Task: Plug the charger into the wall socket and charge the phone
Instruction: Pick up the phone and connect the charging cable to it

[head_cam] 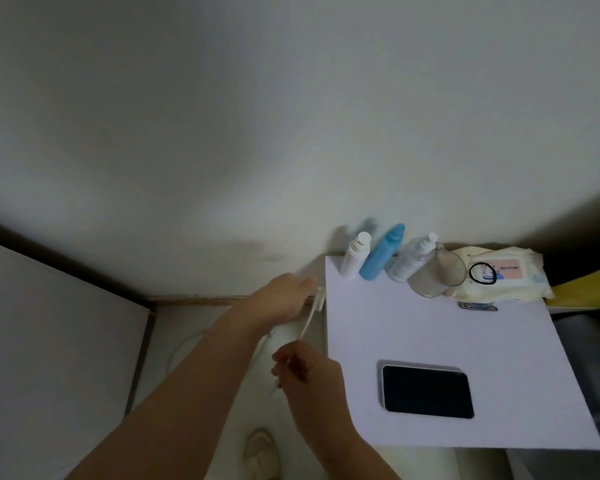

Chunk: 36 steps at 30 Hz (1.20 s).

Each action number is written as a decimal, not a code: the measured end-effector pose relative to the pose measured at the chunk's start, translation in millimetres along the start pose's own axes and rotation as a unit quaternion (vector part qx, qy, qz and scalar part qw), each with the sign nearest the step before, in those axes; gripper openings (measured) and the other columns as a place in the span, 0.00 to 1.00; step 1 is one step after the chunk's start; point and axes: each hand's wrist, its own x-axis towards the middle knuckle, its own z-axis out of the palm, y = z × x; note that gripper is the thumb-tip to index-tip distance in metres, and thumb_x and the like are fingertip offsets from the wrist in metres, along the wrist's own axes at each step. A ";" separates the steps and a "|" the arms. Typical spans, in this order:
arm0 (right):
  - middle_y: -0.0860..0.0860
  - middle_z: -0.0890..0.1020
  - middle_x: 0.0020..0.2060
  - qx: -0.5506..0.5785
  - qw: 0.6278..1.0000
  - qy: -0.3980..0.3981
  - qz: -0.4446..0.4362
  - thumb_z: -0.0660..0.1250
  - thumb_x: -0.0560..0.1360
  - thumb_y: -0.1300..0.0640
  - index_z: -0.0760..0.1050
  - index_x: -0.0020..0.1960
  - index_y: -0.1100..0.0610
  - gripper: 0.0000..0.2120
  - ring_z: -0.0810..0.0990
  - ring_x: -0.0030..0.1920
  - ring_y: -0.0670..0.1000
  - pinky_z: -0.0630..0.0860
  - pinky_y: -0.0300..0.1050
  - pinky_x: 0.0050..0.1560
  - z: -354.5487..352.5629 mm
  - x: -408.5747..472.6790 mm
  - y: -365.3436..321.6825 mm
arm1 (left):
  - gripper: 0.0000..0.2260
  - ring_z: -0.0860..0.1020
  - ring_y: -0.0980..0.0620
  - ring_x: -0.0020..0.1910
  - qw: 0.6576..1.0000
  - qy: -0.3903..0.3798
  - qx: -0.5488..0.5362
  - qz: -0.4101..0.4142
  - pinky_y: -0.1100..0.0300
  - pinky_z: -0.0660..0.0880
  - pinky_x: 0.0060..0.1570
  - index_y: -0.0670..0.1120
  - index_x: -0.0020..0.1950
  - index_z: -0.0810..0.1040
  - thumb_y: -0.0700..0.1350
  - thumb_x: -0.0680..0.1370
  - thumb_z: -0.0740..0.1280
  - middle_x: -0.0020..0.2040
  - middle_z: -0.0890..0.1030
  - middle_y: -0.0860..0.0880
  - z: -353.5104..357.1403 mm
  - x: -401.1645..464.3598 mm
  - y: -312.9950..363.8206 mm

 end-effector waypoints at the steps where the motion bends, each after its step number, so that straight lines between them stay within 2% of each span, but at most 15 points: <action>1: 0.45 0.81 0.33 -0.029 0.999 -0.006 -0.018 0.65 0.72 0.67 0.77 0.37 0.48 0.15 0.81 0.35 0.48 0.79 0.40 0.41 -0.9 -3.8 3.0 | 0.18 0.77 0.50 0.34 0.995 -0.043 -0.088 -0.029 0.51 0.74 0.49 0.38 0.48 0.75 0.52 0.78 0.56 0.40 0.77 0.43 8.7 7.4 2.5; 4: 0.52 0.85 0.36 -0.080 0.994 -0.010 -0.078 0.64 0.73 0.65 0.80 0.44 0.56 0.07 0.81 0.36 0.49 0.79 0.41 0.42 -6.5 -10.8 12.8 | 0.14 0.76 0.52 0.24 0.949 -0.074 -0.297 -0.079 0.60 0.78 0.31 0.39 0.42 0.75 0.49 0.77 0.60 0.35 0.76 0.43 28.4 26.7 4.9; 5: 0.54 0.85 0.38 -0.093 0.991 -0.017 -0.093 0.64 0.73 0.64 0.80 0.45 0.57 0.07 0.81 0.37 0.50 0.78 0.41 0.42 -9.3 -12.1 16.1 | 0.12 0.75 0.53 0.22 0.944 -0.058 -0.315 -0.083 0.64 0.74 0.23 0.40 0.41 0.74 0.48 0.77 0.61 0.34 0.76 0.43 34.2 31.9 4.7; 7: 0.54 0.86 0.43 -0.121 0.985 -0.044 -0.114 0.63 0.74 0.62 0.80 0.47 0.57 0.08 0.81 0.40 0.50 0.75 0.38 0.43 -14.9 -14.1 23.5 | 0.09 0.69 0.56 0.20 0.946 -0.025 -0.316 -0.070 0.69 0.64 0.17 0.44 0.39 0.72 0.47 0.77 0.61 0.34 0.74 0.45 41.9 38.3 5.2; 9: 0.50 0.85 0.49 -0.134 0.981 -0.063 -0.128 0.63 0.73 0.60 0.80 0.50 0.55 0.09 0.80 0.47 0.46 0.72 0.32 0.48 -21.8 -17.1 33.4 | 0.06 0.65 0.57 0.20 0.951 -0.016 -0.306 -0.037 0.70 0.60 0.15 0.47 0.43 0.72 0.46 0.77 0.59 0.33 0.70 0.47 48.8 42.9 5.8; 11: 0.47 0.84 0.52 -0.131 0.980 -0.024 -0.150 0.63 0.71 0.60 0.80 0.50 0.54 0.11 0.76 0.53 0.43 0.69 0.26 0.51 -31.6 -19.4 46.7 | 0.05 0.64 0.57 0.20 0.962 -0.025 -0.271 -0.012 0.70 0.59 0.16 0.48 0.48 0.74 0.45 0.78 0.58 0.31 0.69 0.48 54.6 43.6 3.5; 14: 0.48 0.83 0.49 -0.149 0.977 0.080 -0.131 0.64 0.70 0.64 0.79 0.52 0.54 0.13 0.78 0.50 0.43 0.70 0.26 0.50 -57.4 -17.1 77.6 | 0.06 0.64 0.58 0.18 0.978 -0.030 -0.207 0.009 0.71 0.59 0.18 0.46 0.47 0.74 0.45 0.78 0.58 0.30 0.71 0.49 66.9 43.0 -3.1; 16: 0.50 0.82 0.53 -0.221 0.966 0.111 -0.074 0.66 0.72 0.64 0.77 0.57 0.55 0.14 0.78 0.55 0.47 0.70 0.33 0.56 -81.7 -7.6 103.1 | 0.08 0.65 0.58 0.18 0.983 -0.035 -0.180 0.010 0.70 0.60 0.20 0.44 0.42 0.73 0.46 0.77 0.59 0.31 0.72 0.48 76.6 41.3 -10.1; 18: 0.52 0.77 0.61 -0.327 0.942 0.078 0.000 0.67 0.73 0.58 0.71 0.64 0.55 0.20 0.73 0.61 0.52 0.69 0.41 0.61 -108.1 4.9 131.4 | 0.08 0.67 0.58 0.18 0.985 -0.042 -0.166 0.005 0.68 0.61 0.22 0.43 0.42 0.74 0.45 0.76 0.60 0.30 0.73 0.49 86.8 40.7 -19.4; 22: 0.53 0.60 0.73 -0.509 0.854 -0.035 0.104 0.70 0.68 0.45 0.52 0.74 0.51 0.42 0.60 0.72 0.55 0.62 0.51 0.69 -145.0 23.8 176.1 | 0.08 0.70 0.58 0.20 0.989 -0.047 -0.143 -0.001 0.68 0.66 0.21 0.42 0.45 0.76 0.45 0.76 0.61 0.31 0.75 0.50 104.0 39.6 -40.2; 25: 0.52 0.59 0.71 -0.548 0.832 -0.044 0.077 0.72 0.64 0.45 0.53 0.72 0.50 0.44 0.59 0.71 0.55 0.59 0.52 0.70 -155.5 32.7 191.2 | 0.08 0.72 0.59 0.20 0.991 -0.060 -0.121 0.012 0.67 0.67 0.20 0.43 0.45 0.76 0.47 0.76 0.62 0.32 0.76 0.49 112.8 38.2 -55.3; 31: 0.51 0.70 0.59 -0.580 0.810 -0.052 0.075 0.73 0.60 0.43 0.61 0.63 0.53 0.37 0.68 0.63 0.54 0.63 0.50 0.66 -161.5 46.1 197.3 | 0.08 0.70 0.59 0.19 0.994 -0.060 -0.078 0.056 0.67 0.65 0.19 0.49 0.41 0.76 0.46 0.77 0.59 0.31 0.75 0.50 125.1 34.3 -67.7; 32: 0.50 0.72 0.57 -0.571 0.815 -0.054 0.081 0.73 0.60 0.43 0.62 0.61 0.53 0.35 0.71 0.60 0.54 0.65 0.48 0.63 -164.0 46.8 195.8 | 0.09 0.69 0.59 0.20 0.993 -0.060 -0.080 0.059 0.67 0.65 0.19 0.49 0.41 0.76 0.46 0.78 0.58 0.31 0.75 0.50 126.5 33.3 -67.7; 34: 0.50 0.79 0.48 -0.536 0.839 -0.060 0.072 0.73 0.64 0.47 0.64 0.52 0.52 0.25 0.78 0.50 0.53 0.69 0.42 0.45 -171.3 47.4 190.6 | 0.11 0.69 0.59 0.20 0.993 -0.060 -0.084 0.064 0.66 0.64 0.20 0.49 0.42 0.76 0.46 0.79 0.56 0.31 0.75 0.51 128.2 30.4 -66.7; 36: 0.49 0.77 0.38 -0.460 0.884 -0.062 0.056 0.72 0.68 0.54 0.62 0.45 0.51 0.18 0.76 0.40 0.53 0.65 0.41 0.32 -178.7 45.4 183.7 | 0.11 0.69 0.59 0.21 0.992 -0.056 -0.077 0.077 0.67 0.65 0.20 0.49 0.42 0.77 0.45 0.78 0.57 0.31 0.75 0.51 128.6 26.0 -64.1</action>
